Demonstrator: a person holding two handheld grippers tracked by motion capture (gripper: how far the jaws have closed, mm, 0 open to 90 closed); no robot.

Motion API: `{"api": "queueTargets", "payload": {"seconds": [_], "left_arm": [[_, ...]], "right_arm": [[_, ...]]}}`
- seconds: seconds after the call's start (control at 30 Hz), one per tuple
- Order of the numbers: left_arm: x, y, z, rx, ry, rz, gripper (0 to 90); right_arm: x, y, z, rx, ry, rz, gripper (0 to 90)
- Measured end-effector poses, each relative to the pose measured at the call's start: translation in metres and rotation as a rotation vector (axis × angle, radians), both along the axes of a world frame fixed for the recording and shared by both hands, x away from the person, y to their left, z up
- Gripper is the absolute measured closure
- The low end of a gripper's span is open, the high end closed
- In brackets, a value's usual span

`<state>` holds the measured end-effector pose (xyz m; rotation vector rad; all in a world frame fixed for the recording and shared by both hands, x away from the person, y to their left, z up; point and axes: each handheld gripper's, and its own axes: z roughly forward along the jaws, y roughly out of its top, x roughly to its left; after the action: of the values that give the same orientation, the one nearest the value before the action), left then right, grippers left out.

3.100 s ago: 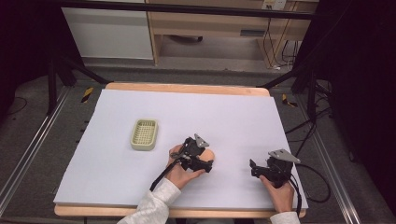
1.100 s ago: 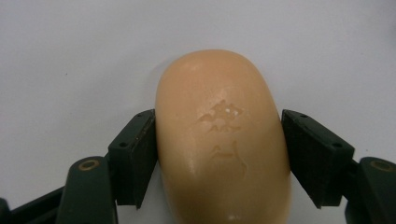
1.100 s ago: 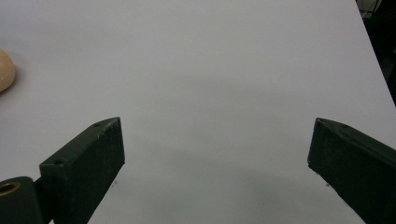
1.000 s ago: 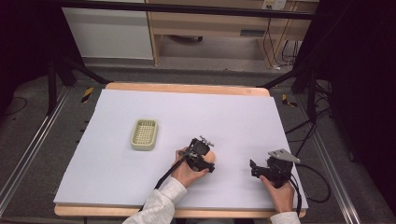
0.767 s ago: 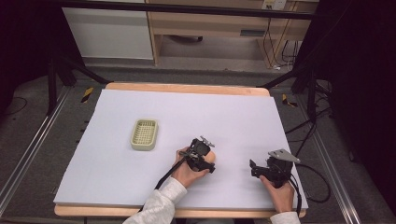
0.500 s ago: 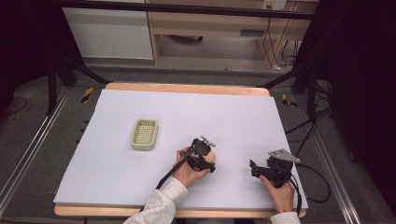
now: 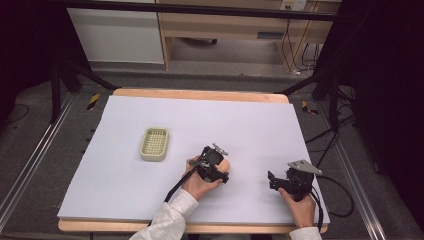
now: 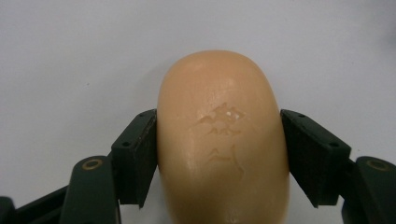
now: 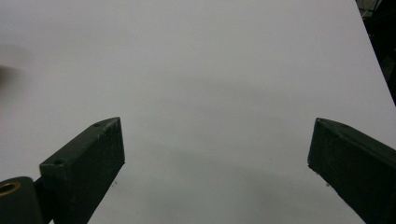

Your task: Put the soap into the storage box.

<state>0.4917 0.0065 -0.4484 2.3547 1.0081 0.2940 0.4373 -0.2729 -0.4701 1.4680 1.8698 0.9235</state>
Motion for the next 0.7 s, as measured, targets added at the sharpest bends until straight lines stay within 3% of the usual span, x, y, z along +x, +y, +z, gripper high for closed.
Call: {"api": "queueTargets", "payload": {"seconds": [0.3, 0.7], "left_arm": [[-0.006, 0.020, 0.012, -0.017, -0.020, 0.001, 31.0], [-0.010, 0.051, 0.023, -0.027, -0.037, 0.042, 31.1]], "right_arm": [[0.000, 0.000, 0.000, -0.004, -0.001, 0.002, 4.1], [-0.001, 0.001, 0.000, -0.004, -0.002, 0.002, 4.1]]}}
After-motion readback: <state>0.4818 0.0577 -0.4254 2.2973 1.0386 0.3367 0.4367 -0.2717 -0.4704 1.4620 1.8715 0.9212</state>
